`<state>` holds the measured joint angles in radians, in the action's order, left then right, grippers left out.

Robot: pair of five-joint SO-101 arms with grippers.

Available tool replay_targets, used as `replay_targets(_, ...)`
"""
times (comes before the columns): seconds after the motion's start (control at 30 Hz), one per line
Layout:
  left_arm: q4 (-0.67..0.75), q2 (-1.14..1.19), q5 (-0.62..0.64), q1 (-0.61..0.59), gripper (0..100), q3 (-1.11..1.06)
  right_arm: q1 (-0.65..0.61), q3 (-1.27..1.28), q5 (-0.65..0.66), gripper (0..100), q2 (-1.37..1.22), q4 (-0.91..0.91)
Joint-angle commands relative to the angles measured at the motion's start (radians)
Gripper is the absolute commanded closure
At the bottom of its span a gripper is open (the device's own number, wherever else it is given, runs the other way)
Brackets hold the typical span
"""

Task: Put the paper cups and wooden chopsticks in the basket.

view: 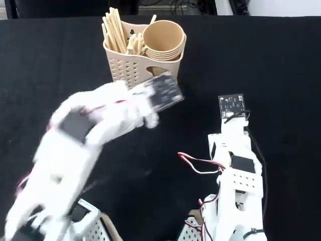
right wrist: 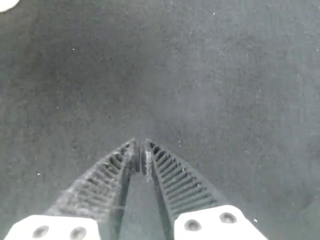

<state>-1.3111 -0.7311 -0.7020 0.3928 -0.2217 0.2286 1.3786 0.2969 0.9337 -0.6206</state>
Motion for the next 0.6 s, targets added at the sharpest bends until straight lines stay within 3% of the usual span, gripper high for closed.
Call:
replay_targets(0.0, 0.215, -0.282, 0.157, -0.039, 97, -0.033, 0.012, -0.045, 0.0, 97.3, 0.012, 0.018)
replay_targets(0.17, 0.695, -0.399, 0.442, -0.136, 97, -0.165, 0.012, -0.045, -0.002, 97.3, 0.012, 0.018)
replay_targets(0.37, 1.243, -0.339, 0.654, -0.277, 97, -0.291, 0.009, -0.044, -0.002, 97.3, 0.012, 0.026)
replay_targets(0.47, 1.369, -0.224, 0.732, -0.303, 97, -0.266, 0.011, -0.028, -0.002, 97.3, 0.012, 0.054)
replay_targets(0.57, 1.367, -0.057, 0.792, -0.311, 97, -0.173, 0.011, -0.025, -0.002, 97.3, 0.012, 0.058)
